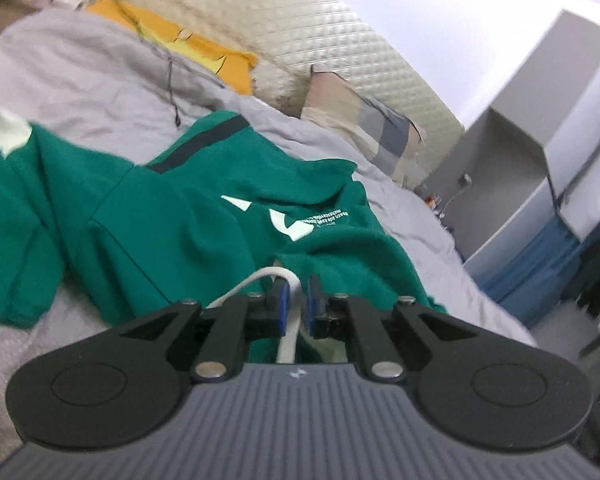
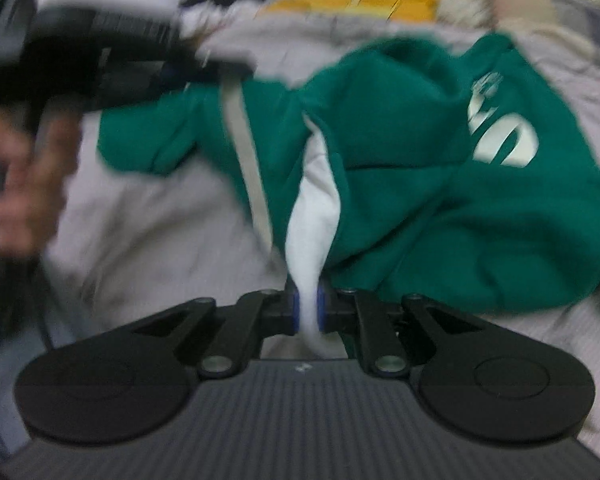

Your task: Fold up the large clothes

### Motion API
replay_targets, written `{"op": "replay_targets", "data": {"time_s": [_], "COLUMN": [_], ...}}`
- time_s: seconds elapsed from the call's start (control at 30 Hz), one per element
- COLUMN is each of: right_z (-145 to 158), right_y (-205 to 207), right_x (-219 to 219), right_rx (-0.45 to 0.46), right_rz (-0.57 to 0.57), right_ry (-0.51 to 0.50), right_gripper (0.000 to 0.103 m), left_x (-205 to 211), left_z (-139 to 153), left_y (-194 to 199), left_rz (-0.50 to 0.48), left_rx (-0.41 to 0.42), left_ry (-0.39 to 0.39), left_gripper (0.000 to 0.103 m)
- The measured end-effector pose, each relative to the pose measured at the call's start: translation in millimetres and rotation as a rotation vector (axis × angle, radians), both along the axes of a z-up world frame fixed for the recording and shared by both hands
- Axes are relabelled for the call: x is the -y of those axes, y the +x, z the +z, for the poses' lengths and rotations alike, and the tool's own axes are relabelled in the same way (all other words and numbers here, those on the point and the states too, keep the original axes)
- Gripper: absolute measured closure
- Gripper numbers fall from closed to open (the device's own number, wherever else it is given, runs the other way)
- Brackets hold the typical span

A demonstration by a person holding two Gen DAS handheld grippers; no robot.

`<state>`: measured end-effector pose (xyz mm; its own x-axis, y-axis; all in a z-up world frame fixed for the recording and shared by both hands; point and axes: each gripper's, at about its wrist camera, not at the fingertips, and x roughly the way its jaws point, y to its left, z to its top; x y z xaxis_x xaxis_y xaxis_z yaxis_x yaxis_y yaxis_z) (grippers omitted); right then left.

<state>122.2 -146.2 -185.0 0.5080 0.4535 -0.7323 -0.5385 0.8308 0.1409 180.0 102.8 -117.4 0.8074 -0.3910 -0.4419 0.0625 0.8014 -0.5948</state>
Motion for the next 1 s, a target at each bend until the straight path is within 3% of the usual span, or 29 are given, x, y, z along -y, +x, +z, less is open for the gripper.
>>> {"op": "replay_targets", "data": {"time_s": [0.03,0.1,0.2,0.37,0.47,0.73,0.83,0.9,1.0], "right_z": [-0.8,0.6,6.7,19.9,25.2,19.9,13.6,9.5,5.7], "right_y": [2.6,6.4,4.3,-0.6,-0.5,18.6,30.2,41.1,52.1], "right_x": [2.1,9.2,17.7,31.6,43.5,84.7,90.2,92.6,95.2], "right_rx": [-0.025,-0.037,0.006,0.062,0.082,0.073,0.076,0.075,0.083], "right_rz": [-0.009,-0.037,-0.073,-0.118,-0.152,-0.356,-0.393,-0.415,-0.451], "right_ry": [0.023,0.059,0.083,0.156,0.206,0.365,0.384,0.391,0.394], "right_gripper": [0.091,0.090,0.083,0.040,0.038,0.037,0.037,0.037,0.037], "left_x": [-2.9,-4.0,4.4,25.0,35.4,49.1,61.4,70.0,74.5], "left_z": [-1.3,-2.8,-3.1,-3.1,-4.4,-15.9,-22.5,-24.8,-19.8], "left_y": [1.0,4.0,10.2,22.1,30.9,63.6,75.1,77.4,69.7], "left_rz": [-0.001,-0.008,-0.023,-0.095,-0.123,-0.133,-0.160,-0.170,-0.185], "left_rx": [-0.004,-0.002,0.011,0.053,0.064,0.009,-0.016,-0.019,-0.002], "left_ry": [-0.022,-0.034,-0.016,-0.034,-0.028,0.014,0.061,0.112,0.121], "left_gripper": [0.080,0.048,0.038,0.026,0.026,0.027,0.049,0.073,0.084]}}
